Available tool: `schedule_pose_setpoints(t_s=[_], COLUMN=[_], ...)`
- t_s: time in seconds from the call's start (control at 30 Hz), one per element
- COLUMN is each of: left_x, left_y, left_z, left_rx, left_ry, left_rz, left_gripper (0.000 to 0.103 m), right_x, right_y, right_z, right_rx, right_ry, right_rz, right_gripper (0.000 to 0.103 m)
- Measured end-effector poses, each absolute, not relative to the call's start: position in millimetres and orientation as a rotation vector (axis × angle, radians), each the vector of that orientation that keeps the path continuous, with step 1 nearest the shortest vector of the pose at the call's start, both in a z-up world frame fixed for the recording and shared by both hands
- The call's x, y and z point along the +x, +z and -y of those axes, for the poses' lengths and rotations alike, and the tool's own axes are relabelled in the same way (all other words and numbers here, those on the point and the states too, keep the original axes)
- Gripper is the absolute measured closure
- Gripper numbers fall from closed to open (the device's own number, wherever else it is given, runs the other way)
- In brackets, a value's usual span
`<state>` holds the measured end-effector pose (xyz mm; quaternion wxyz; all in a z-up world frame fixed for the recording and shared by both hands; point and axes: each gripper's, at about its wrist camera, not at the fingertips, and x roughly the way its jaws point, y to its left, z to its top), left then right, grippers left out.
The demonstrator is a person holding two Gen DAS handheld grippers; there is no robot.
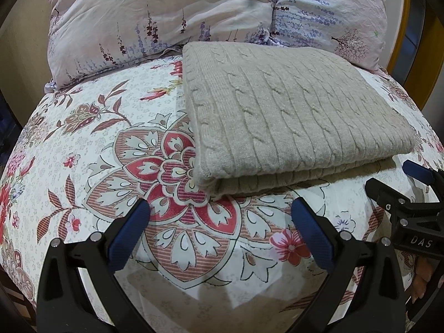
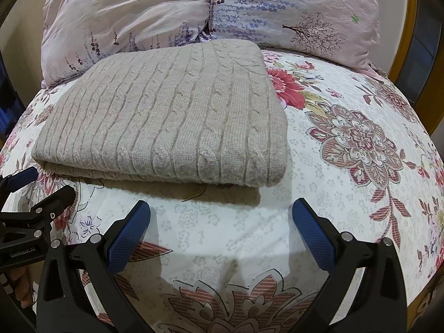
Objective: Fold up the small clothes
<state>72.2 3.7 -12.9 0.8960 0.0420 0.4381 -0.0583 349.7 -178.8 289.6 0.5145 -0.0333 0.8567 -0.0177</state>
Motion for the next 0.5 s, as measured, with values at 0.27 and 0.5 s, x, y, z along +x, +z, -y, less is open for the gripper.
schedule_pose_setpoints(t_s=[0.27, 0.5], left_x=[72.8, 72.8], left_y=[-12.8, -12.8], left_z=[-3.8, -3.8], left_rx=[0.088, 0.087], left_ry=[-0.122, -0.123], left_rz=[-0.908, -0.908], left_gripper=[0.002, 0.002], right_x=[349.6, 349.4], right_y=[289.7, 289.8], right_z=[179.0, 179.2], right_rx=[-0.08, -0.079], right_ry=[-0.04, -0.036], right_rz=[-2.059, -2.058], right_gripper=[0.001, 0.001])
